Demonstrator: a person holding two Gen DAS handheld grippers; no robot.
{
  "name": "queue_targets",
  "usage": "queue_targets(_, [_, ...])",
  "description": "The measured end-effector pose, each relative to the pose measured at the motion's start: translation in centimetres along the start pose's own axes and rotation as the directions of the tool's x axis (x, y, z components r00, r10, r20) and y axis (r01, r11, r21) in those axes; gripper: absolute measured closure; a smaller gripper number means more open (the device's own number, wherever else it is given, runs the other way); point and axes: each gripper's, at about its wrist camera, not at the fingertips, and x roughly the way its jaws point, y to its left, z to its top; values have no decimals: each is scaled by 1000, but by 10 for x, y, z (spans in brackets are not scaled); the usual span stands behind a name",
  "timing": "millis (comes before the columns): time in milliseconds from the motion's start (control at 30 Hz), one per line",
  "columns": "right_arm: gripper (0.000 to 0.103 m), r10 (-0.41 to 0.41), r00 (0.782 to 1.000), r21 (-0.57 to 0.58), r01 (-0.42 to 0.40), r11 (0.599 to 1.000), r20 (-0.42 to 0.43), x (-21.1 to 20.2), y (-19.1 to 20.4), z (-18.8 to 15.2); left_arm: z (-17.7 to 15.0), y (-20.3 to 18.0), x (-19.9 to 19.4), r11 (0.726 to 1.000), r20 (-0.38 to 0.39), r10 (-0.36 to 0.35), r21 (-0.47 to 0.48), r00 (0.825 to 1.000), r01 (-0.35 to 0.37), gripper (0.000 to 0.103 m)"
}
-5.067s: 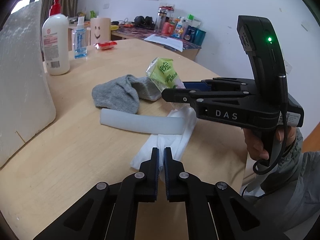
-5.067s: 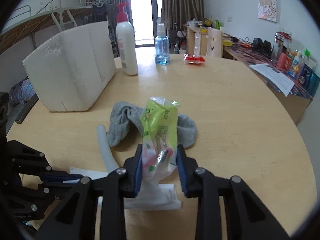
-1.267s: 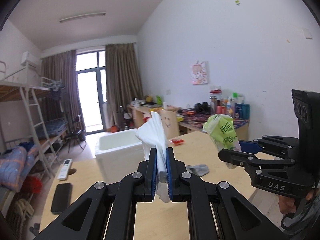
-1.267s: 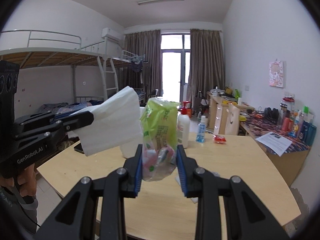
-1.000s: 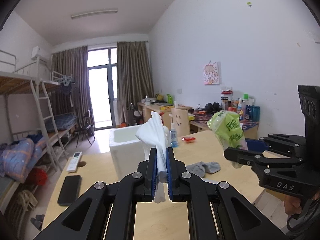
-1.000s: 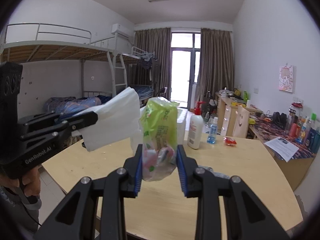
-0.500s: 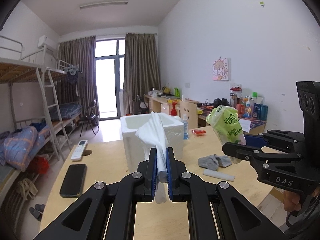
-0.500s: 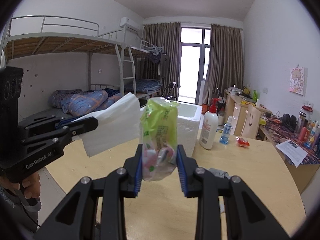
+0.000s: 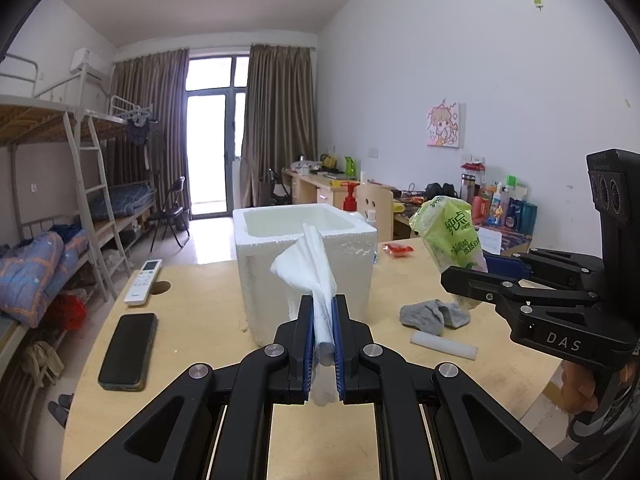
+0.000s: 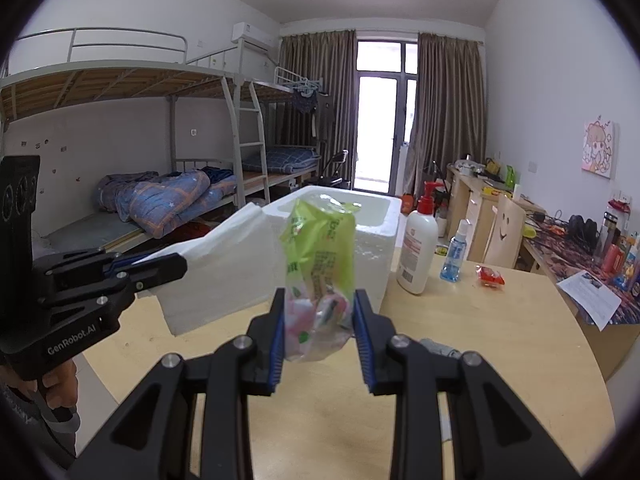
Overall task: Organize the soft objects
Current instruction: 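Carry the tissue and packet over to the white foam box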
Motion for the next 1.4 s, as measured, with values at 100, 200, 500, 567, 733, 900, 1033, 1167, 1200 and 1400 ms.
queue_targets(100, [68, -9, 1000, 8, 9, 1000, -5, 4, -3, 4, 7, -1, 6, 1000, -10, -17, 3, 1000, 17, 94])
queue_targets(200, [68, -19, 1000, 19, 19, 1000, -3, 5, -6, 10, 13, 0, 10, 1000, -10, -20, 14, 1000, 21, 94])
queue_targets(500, [68, -43, 999, 28, 43, 999, 12, 8, -17, 30, 33, 5, 20, 1000, 0, -16, 6, 1000, 16, 94])
queue_targets(567, [68, -45, 999, 30, 44, 999, 17, 9, -20, 34, 36, 5, 21, 1000, 3, -15, 8, 1000, 15, 94])
queue_targets(733, [68, -52, 998, 23, 52, 998, 34, 11, -23, 44, 45, 8, 27, 1000, 3, -12, 6, 1000, 12, 94])
queue_targets(900, [68, -56, 998, 23, 55, 998, 42, 16, -28, 52, 54, 13, 32, 1000, 12, 1, 3, 1000, -1, 94])
queue_targets(1033, [68, -53, 997, 20, 52, 998, 55, 19, -30, 58, 59, 16, 35, 1000, 25, 9, 7, 1000, -9, 94])
queue_targets(1167, [68, -43, 997, 18, 42, 999, 57, 28, -33, 64, 64, 19, 38, 1000, 29, 14, 7, 999, -14, 94])
queue_targets(1200, [68, -42, 997, 17, 41, 999, 58, 29, -34, 66, 65, 21, 39, 1000, 31, 15, 6, 999, -16, 94])
queue_targets(1400, [68, -20, 999, 8, 20, 1000, 47, 42, -34, 72, 71, 25, 50, 1000, 24, 26, -7, 999, -26, 94])
